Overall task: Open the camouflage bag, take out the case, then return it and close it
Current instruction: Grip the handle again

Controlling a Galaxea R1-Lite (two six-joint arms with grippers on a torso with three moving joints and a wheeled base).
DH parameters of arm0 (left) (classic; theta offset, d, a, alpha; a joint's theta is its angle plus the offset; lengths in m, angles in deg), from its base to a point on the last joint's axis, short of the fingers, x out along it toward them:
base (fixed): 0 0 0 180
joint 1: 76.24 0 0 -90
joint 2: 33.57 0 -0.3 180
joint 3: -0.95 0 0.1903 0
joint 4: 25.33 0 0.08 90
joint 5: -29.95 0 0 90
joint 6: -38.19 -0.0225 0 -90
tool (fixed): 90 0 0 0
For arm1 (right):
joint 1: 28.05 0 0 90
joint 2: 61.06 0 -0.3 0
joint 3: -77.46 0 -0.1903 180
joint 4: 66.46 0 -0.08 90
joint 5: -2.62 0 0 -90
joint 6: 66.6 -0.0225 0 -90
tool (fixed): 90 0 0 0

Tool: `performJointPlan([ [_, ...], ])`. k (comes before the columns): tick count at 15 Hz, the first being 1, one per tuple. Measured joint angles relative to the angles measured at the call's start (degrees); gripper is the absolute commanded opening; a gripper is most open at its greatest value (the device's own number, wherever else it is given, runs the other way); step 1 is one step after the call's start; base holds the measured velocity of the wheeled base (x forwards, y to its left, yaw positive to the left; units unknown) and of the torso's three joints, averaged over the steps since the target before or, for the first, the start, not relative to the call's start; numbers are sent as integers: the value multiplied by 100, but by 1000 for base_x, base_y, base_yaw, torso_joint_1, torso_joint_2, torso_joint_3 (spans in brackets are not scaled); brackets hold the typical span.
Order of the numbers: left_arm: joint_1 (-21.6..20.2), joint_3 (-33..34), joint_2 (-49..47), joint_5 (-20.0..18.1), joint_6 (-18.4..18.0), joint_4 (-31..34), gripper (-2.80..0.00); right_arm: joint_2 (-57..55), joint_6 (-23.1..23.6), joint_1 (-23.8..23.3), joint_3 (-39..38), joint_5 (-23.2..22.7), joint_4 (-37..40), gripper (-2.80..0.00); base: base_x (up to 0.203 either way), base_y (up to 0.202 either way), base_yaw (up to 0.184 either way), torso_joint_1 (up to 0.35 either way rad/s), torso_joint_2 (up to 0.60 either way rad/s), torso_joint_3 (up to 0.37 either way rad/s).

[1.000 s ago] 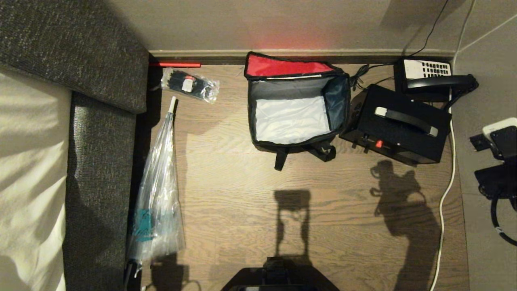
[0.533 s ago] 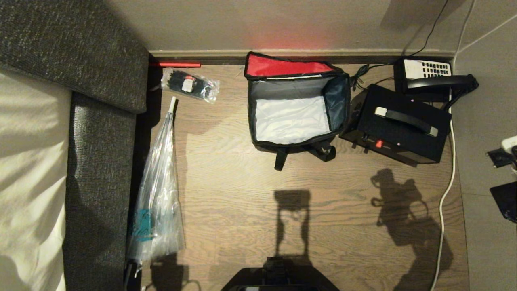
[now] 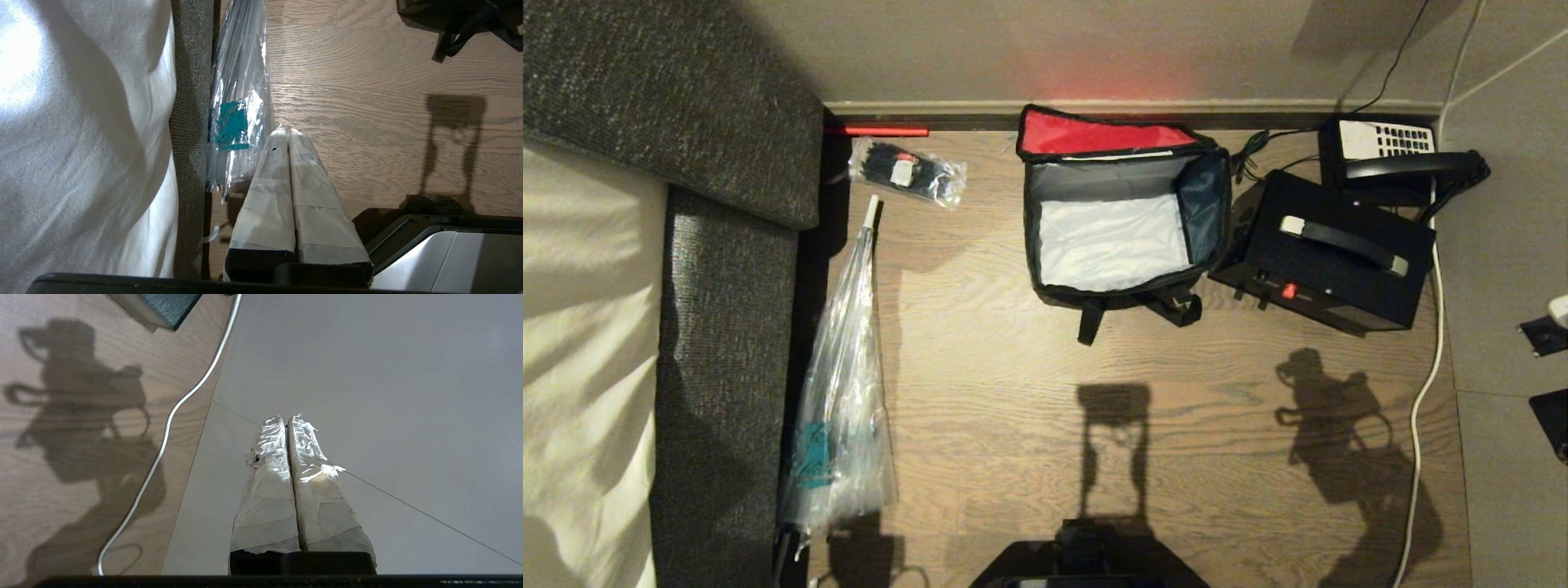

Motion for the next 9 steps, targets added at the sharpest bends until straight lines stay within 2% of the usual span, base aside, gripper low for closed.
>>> performJointPlan([
  [5, 0, 0, 0, 0, 6, 2, -280, -422, -39, 0, 192, -41, -61, -280, 0, 0, 0, 0, 0, 0],
  [9, 0, 0, 0, 2, 0, 2, -280, -1189, -132, -2, 617, -446, -233, -280, 0, 0, 0, 0, 0, 0],
])
